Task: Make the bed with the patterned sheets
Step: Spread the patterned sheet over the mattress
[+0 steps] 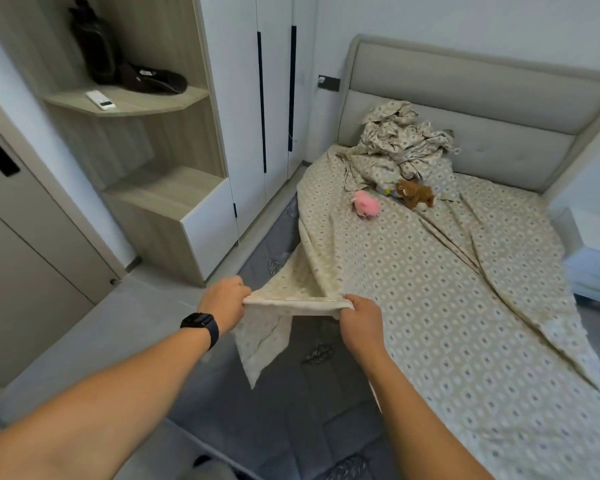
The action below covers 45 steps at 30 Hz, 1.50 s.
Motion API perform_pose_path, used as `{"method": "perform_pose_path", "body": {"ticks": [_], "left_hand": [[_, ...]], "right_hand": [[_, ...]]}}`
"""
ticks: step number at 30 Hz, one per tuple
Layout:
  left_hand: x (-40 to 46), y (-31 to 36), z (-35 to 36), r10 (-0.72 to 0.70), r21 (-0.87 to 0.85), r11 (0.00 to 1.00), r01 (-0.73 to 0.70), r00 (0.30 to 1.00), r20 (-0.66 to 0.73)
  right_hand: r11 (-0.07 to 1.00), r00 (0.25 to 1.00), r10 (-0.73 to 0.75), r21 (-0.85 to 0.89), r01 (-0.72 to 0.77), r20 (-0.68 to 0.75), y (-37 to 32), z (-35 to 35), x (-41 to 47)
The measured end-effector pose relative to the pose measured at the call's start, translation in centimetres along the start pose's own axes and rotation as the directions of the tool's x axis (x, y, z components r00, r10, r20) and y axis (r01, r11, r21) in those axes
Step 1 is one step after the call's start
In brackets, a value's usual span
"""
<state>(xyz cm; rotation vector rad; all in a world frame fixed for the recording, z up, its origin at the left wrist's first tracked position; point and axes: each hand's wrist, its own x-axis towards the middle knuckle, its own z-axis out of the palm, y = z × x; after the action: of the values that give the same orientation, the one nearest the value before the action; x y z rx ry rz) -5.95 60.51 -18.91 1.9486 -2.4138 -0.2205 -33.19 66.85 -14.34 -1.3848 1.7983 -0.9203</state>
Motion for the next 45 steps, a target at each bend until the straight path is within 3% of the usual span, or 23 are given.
{"method": "perform_pose_path", "body": {"ticks": [2,4,6,8,10,12,15,18,22,25,28,32,34,37,39,40,41,42,43,44,45], "left_hand": [[1.0,-1.6,-0.1,-0.062,-0.155,0.986,0.061,0.998,0.003],[2.2,-2.4,-0.6,-0.089,-0.442,0.892,0.097,0.995,0.039],[3.3,-3.3,-0.8,0.005,-0.576,0.815,0.058,0.994,0.108],[4.2,-4.5,-0.7,0.182,-0.543,0.839,-0.028,0.955,0.233],[4.9,-6.2,-1.4,0.322,-0.458,0.878,-0.138,0.878,0.354],[5.6,-9.4,-2.8,0.377,-0.411,0.888,-0.206,0.838,0.395],[5.5,-14.4,-4.5,0.367,-0.285,0.922,-0.264,0.830,0.419],[5.3,-19.2,-5.8,0.283,-0.112,0.958,-0.264,0.806,0.520],[4.5,-23.4,-5.1,0.238,-0.082,0.969,-0.232,0.795,0.558],[3.5,-26.0,-4.3,0.215,-0.128,0.976,-0.174,0.734,0.644],[3.6,-28.2,-3.3,0.267,-0.154,0.963,-0.219,0.726,0.634],[6.6,-33.0,-2.0,0.239,0.024,0.964,-0.264,0.903,0.358],[8.7,-36.1,-1.5,0.243,0.044,0.963,-0.264,0.931,0.273],[11.0,-39.3,-1.8,0.238,-0.161,0.967,-0.197,0.927,0.290],[12.5,-41.5,-3.3,0.318,-0.338,0.922,-0.192,0.872,0.373],[12.6,-41.5,-3.9,0.368,-0.398,0.895,-0.202,0.840,0.399],[12.6,-41.3,-4.5,0.401,-0.465,0.865,-0.187,0.816,0.417],[12.3,-41.9,-4.9,0.431,-0.530,0.832,-0.165,0.793,0.430],[12.1,-42.6,-5.3,0.456,-0.565,0.810,-0.157,0.775,0.438],[11.7,-43.2,-5.5,0.489,-0.575,0.800,-0.169,0.740,0.463],[11.4,-43.9,-5.8,0.515,-0.566,0.802,-0.190,0.700,0.495]], "right_hand": [[0.988,0.995,0.025,-0.155,-0.010,0.095,0.3,0.2,0.1],[0.926,0.969,0.115,-0.376,-0.025,0.219,0.3,0.6,0.4],[0.827,0.915,0.238,-0.562,-0.014,0.327,0.5,2.7,0.8],[0.787,0.881,0.285,-0.617,0.010,0.377,0.4,6.4,1.3],[0.797,0.904,0.250,-0.604,0.011,0.347,-0.9,10.9,1.5],[0.820,0.929,0.199,-0.572,0.017,0.313,-3.3,16.0,1.4],[0.820,0.913,0.214,-0.571,0.025,0.347,-7.0,21.6,0.6],[0.791,0.838,0.329,-0.612,0.009,0.436,-9.6,25.2,0.6],[0.735,0.742,0.433,-0.677,0.038,0.511,-10.7,26.5,2.0],[0.741,0.759,0.435,-0.671,0.003,0.484,-11.5,26.2,3.2],[0.747,0.817,0.416,-0.662,-0.056,0.400,-12.6,25.3,4.1],[0.749,0.910,0.386,-0.628,-0.212,0.153,-13.9,25.3,4.1],[0.736,0.909,0.412,-0.562,-0.376,-0.068,-13.6,25.7,3.4],[0.670,0.790,0.335,-0.459,-0.583,-0.514,-12.4,27.9,1.9],[0.688,0.582,0.434,-0.165,-0.707,-0.688,-13.4,33.0,2.5],[0.661,0.448,0.601,0.096,-0.744,-0.662,-14.0,35.2,2.8],[0.552,0.339,0.803,0.396,-0.734,-0.490,-15.0,37.4,3.1],[0.348,0.315,0.932,0.685,-0.640,-0.179,-16.1,40.7,3.2],[0.090,0.391,0.907,0.833,-0.546,0.157,-17.0,43.9,3.7],[-0.110,0.497,0.779,0.863,-0.493,0.383,-18.3,46.4,4.1],[-0.185,0.564,0.687,0.861,-0.474,0.458,-19.6,48.8,4.5]]}}
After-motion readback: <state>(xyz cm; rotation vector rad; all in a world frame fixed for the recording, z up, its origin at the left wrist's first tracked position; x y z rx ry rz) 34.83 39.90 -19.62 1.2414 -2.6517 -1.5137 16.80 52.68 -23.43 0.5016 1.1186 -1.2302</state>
